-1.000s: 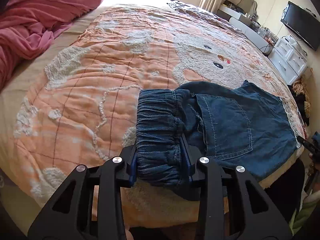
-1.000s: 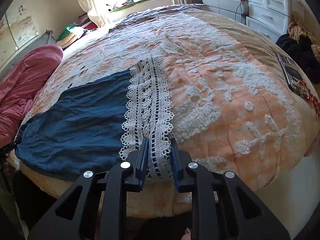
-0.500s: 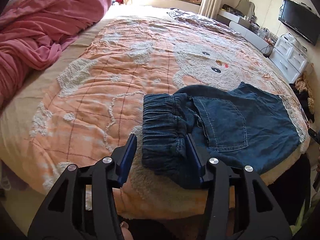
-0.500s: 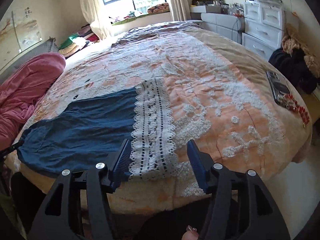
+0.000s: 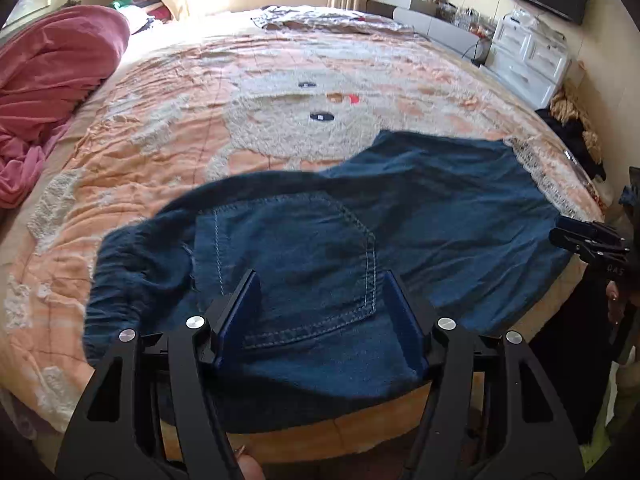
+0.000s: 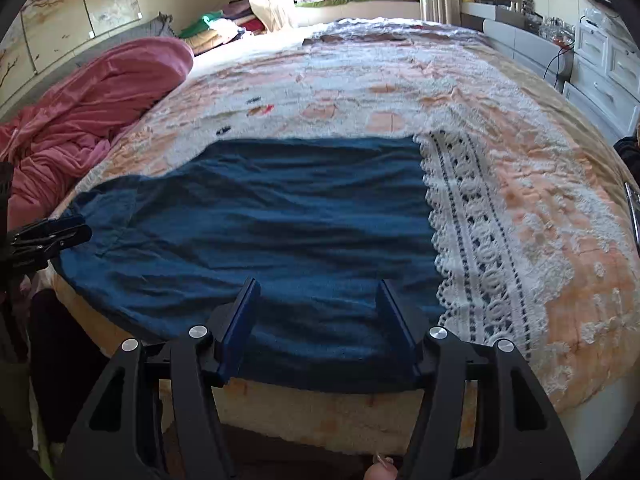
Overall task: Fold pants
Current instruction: 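Open both tools and lift them away from the folded pants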
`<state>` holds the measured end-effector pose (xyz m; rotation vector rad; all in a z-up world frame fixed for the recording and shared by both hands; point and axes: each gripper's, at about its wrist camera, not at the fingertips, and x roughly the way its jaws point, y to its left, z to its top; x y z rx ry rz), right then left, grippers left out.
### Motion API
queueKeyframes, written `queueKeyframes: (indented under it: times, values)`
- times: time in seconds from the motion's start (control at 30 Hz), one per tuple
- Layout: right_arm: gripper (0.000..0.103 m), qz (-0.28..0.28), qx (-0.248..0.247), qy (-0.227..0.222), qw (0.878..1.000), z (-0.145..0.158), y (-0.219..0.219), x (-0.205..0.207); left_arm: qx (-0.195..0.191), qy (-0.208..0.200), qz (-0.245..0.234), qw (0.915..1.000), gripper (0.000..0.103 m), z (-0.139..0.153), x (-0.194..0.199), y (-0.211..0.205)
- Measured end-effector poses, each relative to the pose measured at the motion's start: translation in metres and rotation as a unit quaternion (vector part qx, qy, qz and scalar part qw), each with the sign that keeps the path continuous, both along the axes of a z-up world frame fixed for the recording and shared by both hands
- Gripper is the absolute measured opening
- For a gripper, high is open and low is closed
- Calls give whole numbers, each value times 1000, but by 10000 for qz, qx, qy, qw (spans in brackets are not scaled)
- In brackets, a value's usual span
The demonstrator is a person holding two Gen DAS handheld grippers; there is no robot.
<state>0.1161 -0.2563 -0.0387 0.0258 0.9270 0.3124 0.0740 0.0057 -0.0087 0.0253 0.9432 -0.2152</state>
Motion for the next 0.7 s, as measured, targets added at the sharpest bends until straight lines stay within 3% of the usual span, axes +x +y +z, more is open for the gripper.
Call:
queueKeyframes:
  times: [0.13,0.37,0.47,0.6,0.7]
  values:
    - [59,151,-13,222,9996,-12,-5,-18,198,246,-212,9993,56,-22,-21,2]
    - [60,128,65,415,9990,-11,-8,-37,-244,338,-223,9989,56,-31,-45,25]
    - [60,211,168,26,9996,10,-7,-48,-268,244,-188,9992,57,-19,-50,24]
    - [62,222,209,-488,9983,35,5,-47,-331,-175,-423,9984,68,15,-52,9]
    - [67,243,51,-663,9975,35,21,-25,-241,-441,-599,9969,79,33,-35,-15]
